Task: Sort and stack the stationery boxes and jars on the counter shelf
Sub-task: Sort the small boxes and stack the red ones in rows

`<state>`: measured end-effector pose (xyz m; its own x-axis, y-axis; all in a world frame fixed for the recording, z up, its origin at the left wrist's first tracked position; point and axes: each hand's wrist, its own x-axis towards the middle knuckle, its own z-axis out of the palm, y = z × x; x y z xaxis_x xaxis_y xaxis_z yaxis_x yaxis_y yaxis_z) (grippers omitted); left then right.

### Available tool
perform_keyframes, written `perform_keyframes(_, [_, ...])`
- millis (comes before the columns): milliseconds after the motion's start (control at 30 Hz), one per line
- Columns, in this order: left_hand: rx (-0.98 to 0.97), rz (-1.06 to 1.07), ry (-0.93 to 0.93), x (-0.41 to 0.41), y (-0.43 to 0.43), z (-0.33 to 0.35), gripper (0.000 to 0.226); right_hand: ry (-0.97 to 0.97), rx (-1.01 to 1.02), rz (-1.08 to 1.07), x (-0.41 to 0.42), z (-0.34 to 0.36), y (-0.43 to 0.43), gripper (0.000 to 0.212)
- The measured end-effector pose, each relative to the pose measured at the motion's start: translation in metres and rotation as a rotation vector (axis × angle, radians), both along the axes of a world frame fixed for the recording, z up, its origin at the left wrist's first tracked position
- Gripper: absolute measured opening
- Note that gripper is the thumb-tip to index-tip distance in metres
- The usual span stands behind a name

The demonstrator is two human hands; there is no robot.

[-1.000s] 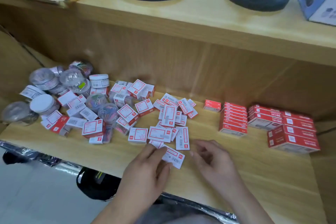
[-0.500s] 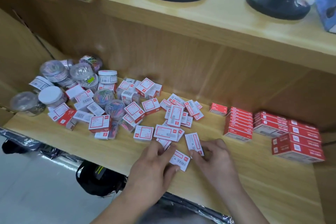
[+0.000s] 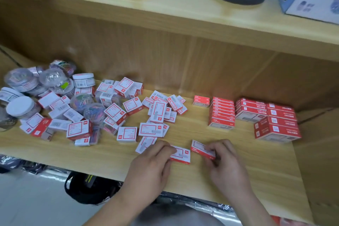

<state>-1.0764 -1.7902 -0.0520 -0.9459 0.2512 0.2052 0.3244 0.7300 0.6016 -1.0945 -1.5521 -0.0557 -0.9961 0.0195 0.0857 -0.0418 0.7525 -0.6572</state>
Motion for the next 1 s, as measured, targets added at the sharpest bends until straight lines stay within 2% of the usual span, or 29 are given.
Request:
perform_keyframes(100, [0.033,0.006,-0.033,0.003,-0.003,-0.003,0.036,-0.009,-0.146,0.038,0.003,-0.004,0.006,0.036])
perform_keyframes(233, [0.022,0.053,-0.055,0.006,-0.008,-0.009,0.049,-0.056,-0.3,0.038,0.003,-0.003,0.011,0.046])
perform_keyframes(400, [-0.007,0.075,-0.08,0.008,-0.009,-0.014,0.057,-0.144,-0.361,0.065,0.002,-0.003,0.015,0.05])
perform_keyframes(600, [-0.012,0.073,-0.031,0.008,-0.004,-0.018,0.05,-0.143,-0.342,0.086,-0.002,-0.002,0.015,0.046])
perform_keyframes(867, [-0.038,0.092,-0.073,0.006,0.002,-0.019,0.048,-0.079,-0.304,-0.003,-0.001,0.014,0.007,0.041])
perform_keyframes(1000, [-0.117,0.111,-0.098,0.004,0.019,-0.012,0.06,-0.13,-0.22,-0.067,0.001,0.013,-0.003,0.035])
